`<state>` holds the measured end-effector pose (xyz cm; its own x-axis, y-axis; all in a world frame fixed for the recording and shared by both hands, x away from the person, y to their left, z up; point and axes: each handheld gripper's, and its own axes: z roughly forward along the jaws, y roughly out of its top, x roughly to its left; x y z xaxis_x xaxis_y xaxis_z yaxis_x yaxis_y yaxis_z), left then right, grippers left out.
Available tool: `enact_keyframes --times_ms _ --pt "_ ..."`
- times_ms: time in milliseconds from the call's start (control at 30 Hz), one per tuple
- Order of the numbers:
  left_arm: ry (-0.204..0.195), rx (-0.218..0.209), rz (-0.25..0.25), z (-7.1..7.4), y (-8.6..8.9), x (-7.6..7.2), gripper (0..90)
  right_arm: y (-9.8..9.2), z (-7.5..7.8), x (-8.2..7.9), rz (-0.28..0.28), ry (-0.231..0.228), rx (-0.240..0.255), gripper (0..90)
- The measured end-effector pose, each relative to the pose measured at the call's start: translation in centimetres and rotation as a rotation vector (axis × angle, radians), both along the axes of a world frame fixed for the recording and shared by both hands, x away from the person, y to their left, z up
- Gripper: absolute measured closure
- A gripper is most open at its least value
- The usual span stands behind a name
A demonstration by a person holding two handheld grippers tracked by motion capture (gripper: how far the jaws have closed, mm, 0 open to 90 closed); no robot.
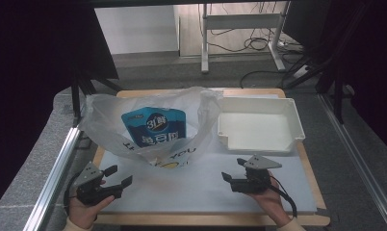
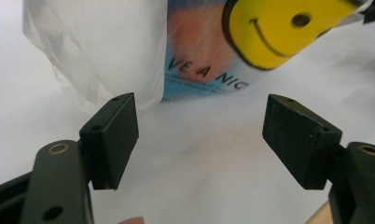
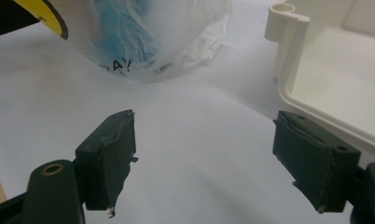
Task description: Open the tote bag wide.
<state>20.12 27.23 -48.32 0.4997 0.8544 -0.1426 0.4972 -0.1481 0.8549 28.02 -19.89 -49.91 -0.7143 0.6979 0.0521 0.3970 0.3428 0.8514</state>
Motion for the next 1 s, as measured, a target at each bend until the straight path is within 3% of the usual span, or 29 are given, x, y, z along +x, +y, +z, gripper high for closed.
enact_keyframes --times_ms 633,1000 --pt "-0.071 -0.072 0.038 5.0 2.4 -1.0 25.3 -0.2 -0.9 0.3 -0.005 0.040 -0.031 21.0" --pt "-0.127 -0.055 0.049 8.7 2.5 -0.2 27.0 -0.4 -1.1 0.5 -0.016 0.056 -0.043 21.0"
